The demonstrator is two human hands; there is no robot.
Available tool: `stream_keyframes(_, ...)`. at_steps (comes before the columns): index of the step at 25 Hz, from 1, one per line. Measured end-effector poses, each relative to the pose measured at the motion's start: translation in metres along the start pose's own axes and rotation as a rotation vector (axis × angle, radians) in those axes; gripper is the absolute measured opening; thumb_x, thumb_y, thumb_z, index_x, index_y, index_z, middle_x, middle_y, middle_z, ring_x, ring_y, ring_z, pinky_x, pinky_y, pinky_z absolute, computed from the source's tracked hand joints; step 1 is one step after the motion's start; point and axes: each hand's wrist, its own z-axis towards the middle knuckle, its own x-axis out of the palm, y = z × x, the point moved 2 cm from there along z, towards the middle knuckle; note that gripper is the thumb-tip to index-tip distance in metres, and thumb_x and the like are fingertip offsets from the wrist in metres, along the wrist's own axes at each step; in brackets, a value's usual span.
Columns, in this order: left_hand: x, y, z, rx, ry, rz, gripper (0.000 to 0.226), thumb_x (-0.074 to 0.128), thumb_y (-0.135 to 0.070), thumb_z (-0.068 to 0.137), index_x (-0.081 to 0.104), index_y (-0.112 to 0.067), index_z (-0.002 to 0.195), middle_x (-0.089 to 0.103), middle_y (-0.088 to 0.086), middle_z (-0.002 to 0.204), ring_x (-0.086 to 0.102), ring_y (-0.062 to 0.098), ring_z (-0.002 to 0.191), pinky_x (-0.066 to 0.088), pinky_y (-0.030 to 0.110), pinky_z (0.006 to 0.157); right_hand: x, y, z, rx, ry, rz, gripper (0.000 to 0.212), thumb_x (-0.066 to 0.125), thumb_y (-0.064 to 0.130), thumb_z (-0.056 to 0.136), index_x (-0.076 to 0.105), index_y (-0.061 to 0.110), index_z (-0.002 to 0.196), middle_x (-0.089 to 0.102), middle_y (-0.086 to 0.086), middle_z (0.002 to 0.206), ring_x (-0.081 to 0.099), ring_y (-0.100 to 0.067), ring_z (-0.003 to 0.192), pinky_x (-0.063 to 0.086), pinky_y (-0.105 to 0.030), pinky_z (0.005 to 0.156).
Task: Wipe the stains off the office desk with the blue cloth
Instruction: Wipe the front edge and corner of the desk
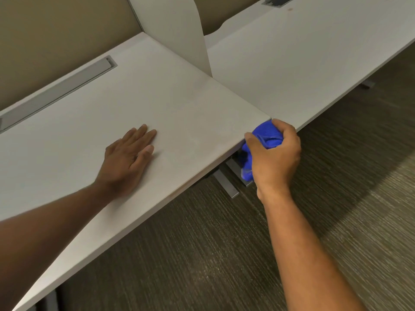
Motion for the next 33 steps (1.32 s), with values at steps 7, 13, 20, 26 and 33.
stream_keyframes(7,0.0,0.001,0.0,-0.004,0.012,0.0,0.06,0.015,-0.061,0.106,0.027,-0.046,0.162,0.014,-0.023,0.172,0.005,-0.001,0.16,0.008,0.035,0.126,-0.044,-0.002,0.023,0.053,-0.16,-0.135,0.044,0.09,0.02,0.07,0.065,0.021,0.106,0.068,0.006,0.095,0.07,-0.005,0.067,0.062,-0.029,0.056)
stream_keyframes(13,0.0,0.001,0.001,0.003,0.008,0.009,0.062,0.014,-0.062,0.105,0.027,-0.044,0.163,0.016,-0.02,0.173,0.007,0.002,0.16,0.01,0.038,0.127,0.003,0.018,0.028,-0.178,0.075,-0.302,0.03,0.068,0.034,0.096,0.058,0.021,0.121,0.053,-0.002,0.116,0.059,-0.006,0.088,0.045,-0.001,0.064)
stream_keyframes(20,0.002,0.003,0.0,-0.002,0.012,0.002,0.063,0.013,-0.064,0.104,0.026,-0.045,0.163,0.015,-0.021,0.173,0.006,0.001,0.16,0.01,0.04,0.128,0.005,-0.007,-0.001,-0.12,-0.06,0.048,0.063,0.091,0.017,0.072,0.067,0.016,0.13,0.067,0.0,0.127,0.065,-0.015,0.116,0.06,-0.033,0.091)
stream_keyframes(26,0.001,0.004,0.0,0.001,0.015,-0.003,0.063,0.012,-0.064,0.104,0.025,-0.046,0.163,0.014,-0.021,0.173,0.005,0.001,0.16,0.009,0.04,0.128,0.018,-0.013,0.005,-0.483,0.01,-0.42,0.058,0.074,0.037,0.09,0.059,0.017,0.142,0.039,-0.009,0.161,0.03,-0.03,0.151,0.026,-0.052,0.123)
stream_keyframes(33,0.005,0.009,0.002,0.015,0.005,0.011,0.062,0.012,-0.067,0.105,0.024,-0.048,0.163,0.013,-0.021,0.173,0.004,0.001,0.16,0.008,0.037,0.127,0.039,-0.024,-0.026,-0.238,0.007,-0.152,0.06,0.06,0.018,0.101,0.037,0.008,0.155,0.029,-0.009,0.166,0.024,-0.023,0.155,0.028,-0.021,0.121)
